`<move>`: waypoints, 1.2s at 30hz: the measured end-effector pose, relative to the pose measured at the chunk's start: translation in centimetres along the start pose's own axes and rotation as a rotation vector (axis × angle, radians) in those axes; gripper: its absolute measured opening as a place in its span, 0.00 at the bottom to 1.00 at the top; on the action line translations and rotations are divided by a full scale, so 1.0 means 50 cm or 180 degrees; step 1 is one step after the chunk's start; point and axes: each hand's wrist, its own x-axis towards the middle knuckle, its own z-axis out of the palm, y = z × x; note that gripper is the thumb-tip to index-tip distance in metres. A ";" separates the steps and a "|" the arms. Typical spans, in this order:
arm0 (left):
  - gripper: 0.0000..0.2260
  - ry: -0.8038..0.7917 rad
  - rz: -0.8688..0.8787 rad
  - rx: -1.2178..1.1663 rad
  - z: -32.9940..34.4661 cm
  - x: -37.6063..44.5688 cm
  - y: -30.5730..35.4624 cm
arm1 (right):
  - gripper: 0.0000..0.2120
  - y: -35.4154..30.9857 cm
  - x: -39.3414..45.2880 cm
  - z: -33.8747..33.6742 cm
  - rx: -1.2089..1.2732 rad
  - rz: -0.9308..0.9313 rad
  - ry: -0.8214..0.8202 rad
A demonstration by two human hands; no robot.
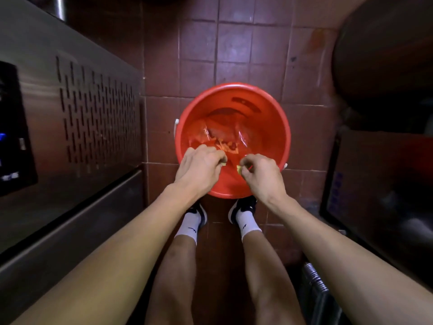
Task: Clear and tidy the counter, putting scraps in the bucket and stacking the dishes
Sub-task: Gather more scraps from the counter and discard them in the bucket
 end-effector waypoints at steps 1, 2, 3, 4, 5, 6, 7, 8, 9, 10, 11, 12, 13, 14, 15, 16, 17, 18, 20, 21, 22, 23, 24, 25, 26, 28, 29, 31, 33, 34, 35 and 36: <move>0.07 0.0067 0.0103 0.0057 0.012 0.013 -0.003 | 0.05 0.004 0.018 0.009 0.0077 0.0036 0.0027; 0.07 0.0148 0.0196 0.0113 0.021 0.028 -0.005 | 0.04 0.007 0.036 0.017 0.0143 0.0059 0.0069; 0.07 0.0223 0.0261 0.0167 0.028 0.043 -0.009 | 0.04 0.011 0.054 0.023 0.0200 0.0081 0.0120; 0.07 0.0278 0.0299 0.0216 0.032 0.060 -0.014 | 0.04 0.016 0.071 0.029 0.0256 0.0119 0.0172; 0.08 0.0314 0.0324 0.0257 0.036 0.076 -0.020 | 0.05 0.021 0.088 0.034 0.0311 0.0172 0.0217; 0.08 0.0336 0.0341 0.0279 0.038 0.093 -0.027 | 0.05 0.026 0.103 0.039 0.0357 0.0227 0.0253; 0.08 0.0350 0.0351 0.0279 0.041 0.108 -0.034 | 0.05 0.032 0.116 0.044 0.0385 0.0270 0.0280; 0.08 0.0359 0.0352 0.0277 0.045 0.121 -0.041 | 0.06 0.038 0.127 0.050 0.0401 0.0294 0.0298; 0.08 0.0358 0.0344 0.0290 0.049 0.132 -0.047 | 0.06 0.044 0.135 0.058 0.0419 0.0312 0.0303; 0.08 0.0352 0.0330 0.0314 0.056 0.140 -0.054 | 0.06 0.049 0.141 0.066 0.0445 0.0337 0.0301; 0.08 0.0343 0.0320 0.0331 0.064 0.146 -0.059 | 0.06 0.054 0.146 0.075 0.0470 0.0376 0.0295; 0.08 0.0328 0.0306 0.0341 0.074 0.151 -0.065 | 0.05 0.060 0.149 0.085 0.0492 0.0421 0.0287; 0.08 0.0306 0.0287 0.0349 0.084 0.154 -0.070 | 0.05 0.065 0.152 0.095 0.0509 0.0464 0.0284; 0.07 0.0277 0.0265 0.0365 0.095 0.157 -0.075 | 0.05 0.070 0.154 0.104 0.0520 0.0491 0.0289; 0.07 0.0246 0.0247 0.0387 0.106 0.160 -0.079 | 0.05 0.076 0.155 0.113 0.0527 0.0504 0.0294; 0.07 0.0222 0.0238 0.0410 0.116 0.162 -0.084 | 0.05 0.081 0.155 0.120 0.0530 0.0510 0.0297; 0.07 0.0209 0.0238 0.0430 0.126 0.164 -0.088 | 0.06 0.086 0.155 0.126 0.0533 0.0519 0.0300; 0.07 0.0204 0.0239 0.0447 0.134 0.165 -0.092 | 0.06 0.090 0.156 0.130 0.0536 0.0524 0.0302; 0.06 0.0204 0.0236 0.0477 0.145 0.166 -0.098 | 0.05 0.096 0.157 0.135 0.0531 0.0514 0.0324; 0.06 0.0213 0.0232 0.0483 0.148 0.165 -0.101 | 0.05 0.097 0.158 0.135 0.0526 0.0500 0.0347; 0.06 0.0223 0.0228 0.0484 0.150 0.164 -0.104 | 0.06 0.097 0.159 0.135 0.0519 0.0488 0.0358; 0.07 0.0229 0.0227 0.0491 0.151 0.162 -0.106 | 0.06 0.097 0.159 0.134 0.0503 0.0482 0.0333; 0.07 0.0225 0.0231 0.0519 0.151 0.160 -0.107 | 0.06 0.096 0.159 0.133 0.0477 0.0475 0.0262; 0.08 0.0205 0.0240 0.0563 0.151 0.158 -0.108 | 0.07 0.095 0.160 0.132 0.0447 0.0474 0.0157; 0.08 0.0176 0.0249 0.0607 0.150 0.154 -0.108 | 0.07 0.093 0.158 0.132 0.0421 0.0487 0.0053; 0.09 0.0131 0.0260 0.0664 0.146 0.145 -0.105 | 0.06 0.088 0.153 0.130 0.0389 0.0539 -0.0047; 0.10 0.0119 0.0265 0.0680 0.143 0.139 -0.103 | 0.06 0.086 0.149 0.129 0.0375 0.0561 -0.0058; 0.11 0.0095 0.0283 0.0732 0.137 0.127 -0.098 | 0.07 0.081 0.141 0.123 0.0338 0.0584 -0.0100; 0.12 0.0063 0.0271 0.0815 0.131 0.112 -0.092 | 0.08 0.074 0.129 0.113 0.0272 0.0560 -0.0198; 0.12 0.0064 0.0235 0.0858 0.126 0.105 -0.087 | 0.09 0.070 0.123 0.106 0.0227 0.0535 -0.0230; 0.12 0.0078 0.0183 0.0893 0.119 0.096 -0.083 | 0.09 0.065 0.115 0.098 0.0188 0.0513 -0.0241; 0.12 0.0095 0.0133 0.0913 0.112 0.087 -0.078 | 0.10 0.059 0.106 0.089 0.0156 0.0501 -0.0239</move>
